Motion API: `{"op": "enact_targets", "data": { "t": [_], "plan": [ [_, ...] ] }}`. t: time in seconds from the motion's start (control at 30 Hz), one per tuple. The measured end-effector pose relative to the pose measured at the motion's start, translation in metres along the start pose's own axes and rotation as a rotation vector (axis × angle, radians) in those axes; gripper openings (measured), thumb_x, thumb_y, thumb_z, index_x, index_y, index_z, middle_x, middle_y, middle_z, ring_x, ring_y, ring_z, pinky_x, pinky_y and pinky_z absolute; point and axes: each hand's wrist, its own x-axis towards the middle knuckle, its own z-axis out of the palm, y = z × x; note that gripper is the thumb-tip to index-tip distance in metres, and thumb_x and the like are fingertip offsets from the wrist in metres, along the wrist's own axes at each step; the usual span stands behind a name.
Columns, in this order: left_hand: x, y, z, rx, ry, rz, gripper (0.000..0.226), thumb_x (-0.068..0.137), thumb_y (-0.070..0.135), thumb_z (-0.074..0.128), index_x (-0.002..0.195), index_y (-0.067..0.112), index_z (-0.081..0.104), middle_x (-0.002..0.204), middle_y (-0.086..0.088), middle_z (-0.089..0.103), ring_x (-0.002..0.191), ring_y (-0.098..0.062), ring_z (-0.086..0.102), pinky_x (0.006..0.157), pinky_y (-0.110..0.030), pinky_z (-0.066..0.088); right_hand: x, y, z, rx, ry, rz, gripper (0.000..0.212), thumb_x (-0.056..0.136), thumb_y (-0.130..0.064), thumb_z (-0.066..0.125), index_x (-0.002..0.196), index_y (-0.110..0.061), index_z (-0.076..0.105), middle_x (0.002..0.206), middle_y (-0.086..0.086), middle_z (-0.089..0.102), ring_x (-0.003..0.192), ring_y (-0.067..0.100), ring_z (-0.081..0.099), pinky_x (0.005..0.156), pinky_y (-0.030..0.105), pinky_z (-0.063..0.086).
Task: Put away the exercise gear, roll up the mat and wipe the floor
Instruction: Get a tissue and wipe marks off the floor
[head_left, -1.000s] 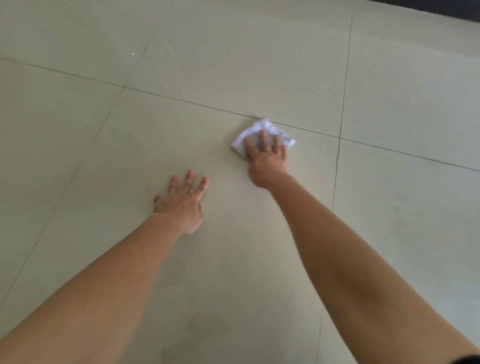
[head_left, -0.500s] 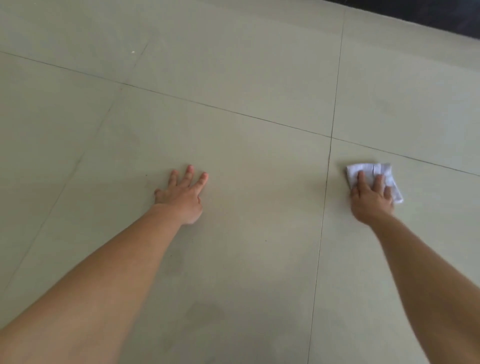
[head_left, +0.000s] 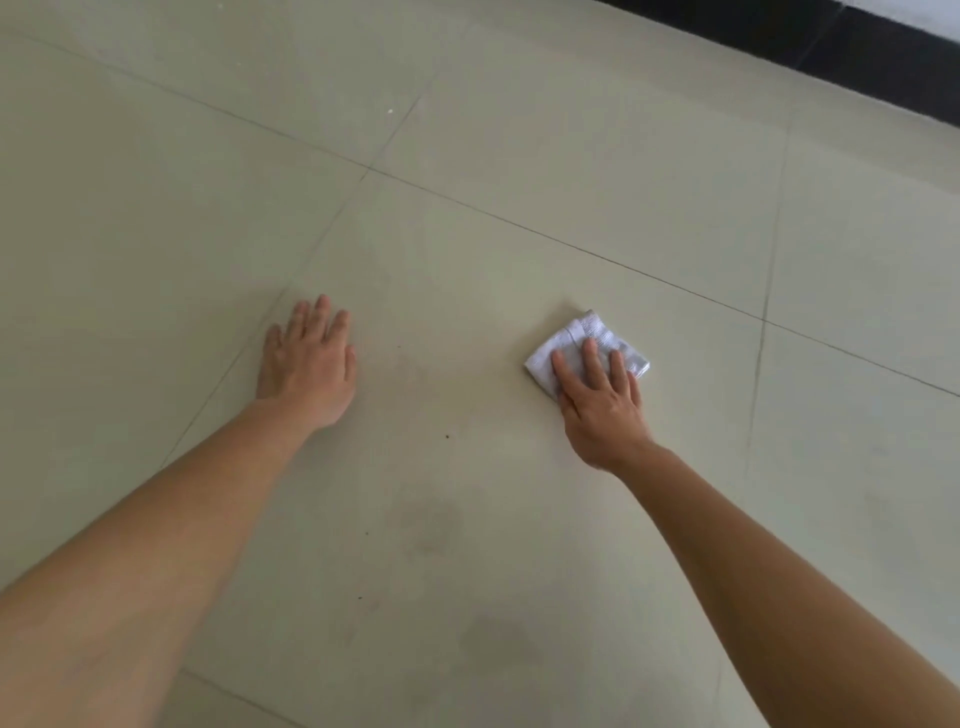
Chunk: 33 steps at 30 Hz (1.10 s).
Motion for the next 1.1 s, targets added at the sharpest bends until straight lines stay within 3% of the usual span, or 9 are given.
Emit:
{"op": "enact_targets", "data": {
  "t": [0.17, 0.33, 0.63, 0.8, 0.97, 1.1],
  "plan": [
    [0.02, -0.037, 0.015, -0.064, 0.037, 0.063, 0.054, 0.102, 0.032, 0.027, 0.153, 0.016, 0.027, 0.163, -0.001, 0.02, 0.149, -0.023, 0.021, 0.116, -0.044, 0.025, 0.074, -0.054, -0.02, -0.027, -0.008, -0.079, 0.053, 0.107, -0.041, 0.024, 0.158, -0.041, 0.01, 0.168, 0.002, -0.011, 0.152, 0.04, -0.012, 0.122, 0.05, -0.004],
    [0.009, -0.045, 0.038, -0.13, 0.119, 0.09, 0.06, 0.099, 0.04, 0.011, 0.155, 0.021, 0.021, 0.164, 0.005, 0.013, 0.151, -0.02, 0.013, 0.118, -0.046, 0.011, 0.15, -0.126, -0.037, -0.048, -0.002, -0.144, 0.054, 0.107, -0.039, 0.023, 0.158, -0.04, 0.006, 0.168, 0.004, -0.011, 0.152, 0.041, -0.014, 0.122, 0.051, -0.005],
    [0.01, -0.045, 0.043, -0.126, 0.195, 0.093, 0.055, 0.102, 0.036, 0.022, 0.154, 0.021, 0.027, 0.163, 0.003, 0.019, 0.151, -0.019, 0.015, 0.119, -0.047, 0.013, 0.231, -0.253, -0.051, -0.113, -0.068, -0.281, 0.061, 0.103, -0.032, 0.029, 0.159, -0.039, 0.005, 0.168, 0.004, -0.014, 0.152, 0.04, -0.015, 0.122, 0.051, -0.008],
    [0.009, -0.045, 0.04, -0.126, 0.169, 0.081, 0.055, 0.101, 0.035, 0.022, 0.153, 0.019, 0.029, 0.162, 0.002, 0.021, 0.15, -0.022, 0.018, 0.118, -0.049, 0.015, 0.207, -0.204, -0.052, -0.053, -0.058, -0.366, 0.051, 0.107, -0.039, 0.026, 0.157, -0.043, 0.015, 0.169, 0.0, -0.007, 0.154, 0.032, -0.009, 0.124, 0.045, -0.002],
    [0.009, -0.044, 0.037, -0.108, 0.118, 0.079, 0.055, 0.101, 0.035, 0.02, 0.154, 0.019, 0.026, 0.163, 0.003, 0.017, 0.151, -0.021, 0.013, 0.118, -0.046, 0.008, 0.136, -0.125, -0.031, 0.016, 0.015, -0.238, 0.051, 0.107, -0.042, 0.028, 0.158, -0.039, 0.019, 0.169, 0.005, -0.002, 0.154, 0.036, -0.004, 0.124, 0.049, 0.004],
    [0.007, -0.044, 0.037, -0.091, 0.094, 0.071, 0.056, 0.102, 0.037, 0.016, 0.155, 0.02, 0.022, 0.164, 0.004, 0.013, 0.151, -0.019, 0.011, 0.118, -0.045, 0.005, 0.084, -0.117, -0.004, -0.022, 0.019, -0.233, 0.054, 0.107, -0.039, 0.031, 0.159, -0.034, 0.017, 0.168, 0.009, -0.003, 0.153, 0.039, -0.004, 0.124, 0.051, 0.003]
  ]
}}
